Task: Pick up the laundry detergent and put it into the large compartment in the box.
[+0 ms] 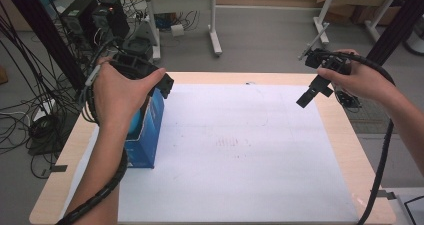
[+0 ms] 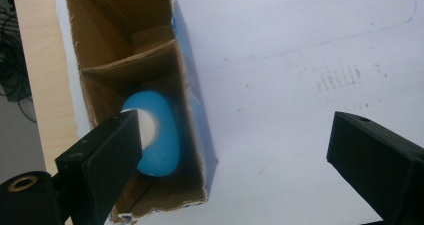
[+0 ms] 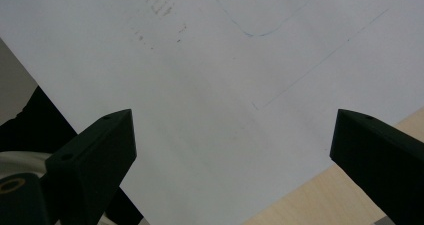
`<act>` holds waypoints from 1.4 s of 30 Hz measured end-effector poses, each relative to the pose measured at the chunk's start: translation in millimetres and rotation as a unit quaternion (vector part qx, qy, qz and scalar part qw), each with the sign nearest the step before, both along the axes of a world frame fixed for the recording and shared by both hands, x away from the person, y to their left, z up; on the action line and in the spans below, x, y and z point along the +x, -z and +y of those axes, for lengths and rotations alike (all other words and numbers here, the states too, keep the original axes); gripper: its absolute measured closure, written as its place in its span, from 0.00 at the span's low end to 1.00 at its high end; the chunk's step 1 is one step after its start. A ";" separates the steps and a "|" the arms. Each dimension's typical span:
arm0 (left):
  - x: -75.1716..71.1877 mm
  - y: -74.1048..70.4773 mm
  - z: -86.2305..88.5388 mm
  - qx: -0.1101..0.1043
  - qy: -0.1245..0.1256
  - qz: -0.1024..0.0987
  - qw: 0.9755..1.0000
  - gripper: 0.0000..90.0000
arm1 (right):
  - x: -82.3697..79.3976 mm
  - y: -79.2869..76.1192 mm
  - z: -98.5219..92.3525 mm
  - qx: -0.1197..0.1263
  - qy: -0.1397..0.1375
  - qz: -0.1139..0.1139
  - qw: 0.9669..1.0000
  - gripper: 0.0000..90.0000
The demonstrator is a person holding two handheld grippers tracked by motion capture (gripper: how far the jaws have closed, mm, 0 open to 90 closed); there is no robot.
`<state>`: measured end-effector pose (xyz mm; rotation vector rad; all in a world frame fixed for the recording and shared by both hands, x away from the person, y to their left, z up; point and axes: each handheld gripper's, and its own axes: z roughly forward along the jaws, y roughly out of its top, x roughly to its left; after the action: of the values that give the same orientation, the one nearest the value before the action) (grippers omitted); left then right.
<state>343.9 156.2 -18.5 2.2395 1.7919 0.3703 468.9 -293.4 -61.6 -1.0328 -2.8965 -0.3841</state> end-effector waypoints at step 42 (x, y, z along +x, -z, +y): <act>12.4 12.5 -47.3 0.017 0.055 0.022 0.998 0.06 | 5.5 6.3 -1.3 -0.002 -0.003 0.001 1.000 0.05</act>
<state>356.3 108.9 -31.0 2.3753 1.6868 0.3339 474.4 -294.7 -67.9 -1.0236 -2.8998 -0.3765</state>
